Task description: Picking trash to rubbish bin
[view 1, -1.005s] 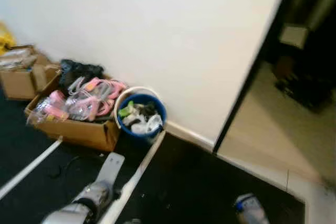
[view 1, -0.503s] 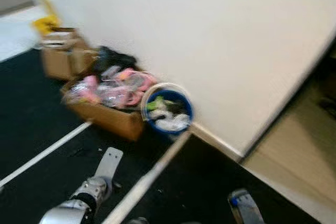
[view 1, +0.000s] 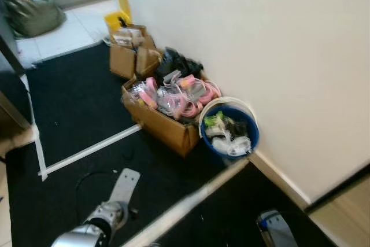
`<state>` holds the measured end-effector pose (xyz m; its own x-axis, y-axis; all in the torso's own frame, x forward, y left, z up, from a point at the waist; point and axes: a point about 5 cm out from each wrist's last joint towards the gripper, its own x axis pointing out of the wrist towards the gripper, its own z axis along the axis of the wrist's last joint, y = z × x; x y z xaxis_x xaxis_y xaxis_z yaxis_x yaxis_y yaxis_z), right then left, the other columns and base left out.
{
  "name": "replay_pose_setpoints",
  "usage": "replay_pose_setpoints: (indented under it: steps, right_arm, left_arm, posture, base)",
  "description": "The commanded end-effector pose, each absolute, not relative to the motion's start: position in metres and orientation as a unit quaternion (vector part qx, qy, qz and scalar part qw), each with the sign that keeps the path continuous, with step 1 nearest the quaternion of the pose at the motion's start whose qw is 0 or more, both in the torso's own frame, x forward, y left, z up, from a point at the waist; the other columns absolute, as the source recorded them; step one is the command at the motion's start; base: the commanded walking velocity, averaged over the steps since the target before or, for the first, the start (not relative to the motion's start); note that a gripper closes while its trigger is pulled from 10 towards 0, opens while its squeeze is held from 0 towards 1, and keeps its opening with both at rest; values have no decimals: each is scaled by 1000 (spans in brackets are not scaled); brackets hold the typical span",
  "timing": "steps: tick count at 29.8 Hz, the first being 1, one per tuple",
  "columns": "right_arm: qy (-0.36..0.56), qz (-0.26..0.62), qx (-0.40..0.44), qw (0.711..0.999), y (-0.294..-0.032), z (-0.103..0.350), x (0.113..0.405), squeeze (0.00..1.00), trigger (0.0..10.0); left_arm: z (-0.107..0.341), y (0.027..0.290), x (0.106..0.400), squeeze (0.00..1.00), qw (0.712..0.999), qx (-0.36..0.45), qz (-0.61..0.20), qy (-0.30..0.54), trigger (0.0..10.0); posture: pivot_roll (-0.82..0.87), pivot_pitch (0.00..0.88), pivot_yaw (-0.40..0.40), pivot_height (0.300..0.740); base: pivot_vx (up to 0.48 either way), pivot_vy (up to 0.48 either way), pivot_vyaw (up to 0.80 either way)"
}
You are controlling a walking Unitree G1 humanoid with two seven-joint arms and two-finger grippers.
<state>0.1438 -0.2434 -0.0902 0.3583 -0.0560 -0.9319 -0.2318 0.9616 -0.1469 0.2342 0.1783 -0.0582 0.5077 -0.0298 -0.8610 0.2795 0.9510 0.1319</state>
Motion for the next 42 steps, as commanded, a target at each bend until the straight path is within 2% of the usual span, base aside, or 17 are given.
replay_pose_setpoints:
  steps: [1,9,13,26,42]
  right_arm:
    - [570,58,-131,809,-243,-92,140,0,10000]
    - [569,56,-134,810,-250,-90,138,0,10000]
    - [575,51,-135,805,-257,-91,128,0,10000]
    - [573,56,-132,807,-247,-94,129,0,10000]
    - [571,56,-138,807,-252,-93,128,0,10000]
  left_arm:
    - [-64,180,225,0,851,119,-83,505,10000]
    - [-64,182,225,0,848,131,-90,505,10000]
    - [-63,184,226,0,847,140,-93,503,10000]
    - [-63,185,226,0,849,139,-87,503,10000]
    - [-63,184,225,0,854,124,-75,500,10000]
  posture:
    - [19,0,-1,740]
    - [17,0,16,740]
    - [22,0,21,740]
    - [23,0,25,740]
    - [25,0,16,740]
  base:
    - [0,0,781]
    - [0,0,781]
    - [0,0,781]
    - [0,0,781]
    - [0,0,781]
